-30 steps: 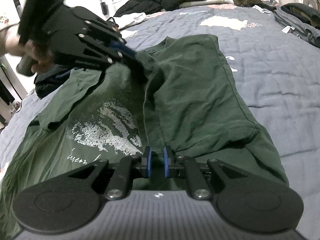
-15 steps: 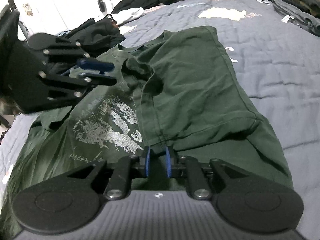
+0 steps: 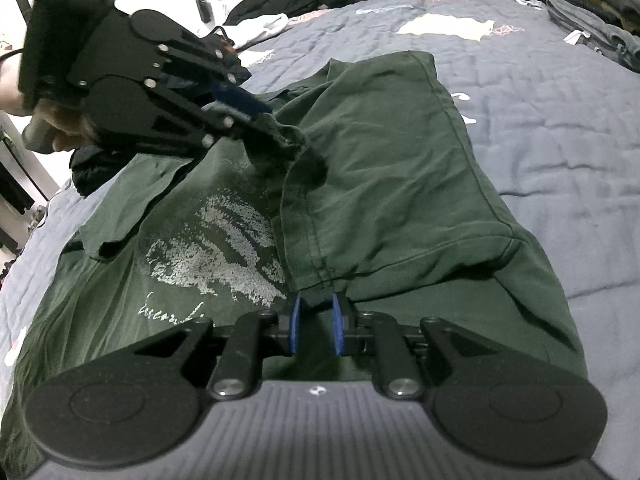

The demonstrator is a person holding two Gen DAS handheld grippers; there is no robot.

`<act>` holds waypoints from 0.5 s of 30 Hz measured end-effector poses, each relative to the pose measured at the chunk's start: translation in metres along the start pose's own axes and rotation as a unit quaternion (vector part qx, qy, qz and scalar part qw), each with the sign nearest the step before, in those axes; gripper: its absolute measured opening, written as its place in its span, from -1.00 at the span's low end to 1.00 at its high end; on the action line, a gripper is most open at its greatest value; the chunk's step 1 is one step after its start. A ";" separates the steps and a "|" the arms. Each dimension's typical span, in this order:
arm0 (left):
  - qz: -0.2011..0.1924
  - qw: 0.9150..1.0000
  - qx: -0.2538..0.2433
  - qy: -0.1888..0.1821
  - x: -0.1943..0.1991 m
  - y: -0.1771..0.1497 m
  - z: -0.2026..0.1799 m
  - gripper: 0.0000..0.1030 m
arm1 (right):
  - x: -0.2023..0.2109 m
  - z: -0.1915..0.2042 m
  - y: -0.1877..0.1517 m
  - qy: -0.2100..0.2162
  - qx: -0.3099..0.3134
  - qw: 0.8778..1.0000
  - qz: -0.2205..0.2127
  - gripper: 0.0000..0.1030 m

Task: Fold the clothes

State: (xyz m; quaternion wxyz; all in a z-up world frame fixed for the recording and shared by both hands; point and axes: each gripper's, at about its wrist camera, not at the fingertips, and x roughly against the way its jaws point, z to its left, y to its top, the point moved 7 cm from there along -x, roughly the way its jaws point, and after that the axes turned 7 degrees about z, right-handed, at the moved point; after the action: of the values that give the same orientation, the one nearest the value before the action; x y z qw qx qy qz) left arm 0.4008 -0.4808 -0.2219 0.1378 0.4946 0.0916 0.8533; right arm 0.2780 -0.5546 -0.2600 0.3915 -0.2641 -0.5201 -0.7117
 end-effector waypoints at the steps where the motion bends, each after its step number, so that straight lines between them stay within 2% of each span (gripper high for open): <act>1: -0.018 0.999 -0.014 0.035 0.004 -0.002 -0.005 -0.79 | 0.000 0.000 0.000 0.001 -0.001 1.000 0.000 -0.68; 2: -0.036 0.996 -0.027 0.070 0.009 -0.004 -0.010 -0.79 | 0.000 0.000 0.000 0.002 -0.001 1.000 0.000 -0.68; 4: -0.073 0.986 -0.054 0.140 0.019 -0.007 -0.020 -0.79 | 0.000 0.000 0.000 0.002 -0.002 1.000 0.000 -0.68; 7: -0.093 0.968 -0.105 0.209 0.023 -0.020 -0.044 -0.78 | 0.000 0.000 0.000 0.002 -0.003 1.000 0.001 -0.68; 8: -0.086 0.966 -0.120 0.211 0.021 -0.026 -0.053 -0.74 | 0.000 0.000 0.000 0.002 -0.003 1.000 0.001 -0.68; 11: -0.045 0.974 -0.133 0.178 0.014 -0.044 -0.070 -0.71 | 0.000 0.000 0.000 0.002 -0.003 1.000 0.002 -0.67; 12: -0.036 0.978 -0.126 0.161 0.015 -0.047 -0.072 -0.71 | 0.000 0.000 0.000 0.002 -0.004 1.000 0.002 -0.67; 14: -0.029 0.989 -0.083 0.119 0.021 -0.048 -0.067 -0.69 | 0.000 -0.001 0.000 0.003 -0.005 1.000 0.003 -0.67; 15: -0.028 0.993 -0.058 0.098 0.025 -0.047 -0.063 -0.60 | 0.000 -0.001 0.000 0.003 -0.005 1.000 0.003 -0.67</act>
State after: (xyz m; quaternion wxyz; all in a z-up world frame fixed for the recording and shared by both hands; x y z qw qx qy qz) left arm 0.3412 -0.4298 -0.2462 0.1805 0.3969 0.0686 0.8973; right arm 0.2784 -0.5554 -0.2603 0.3937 -0.2652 -0.5149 -0.7138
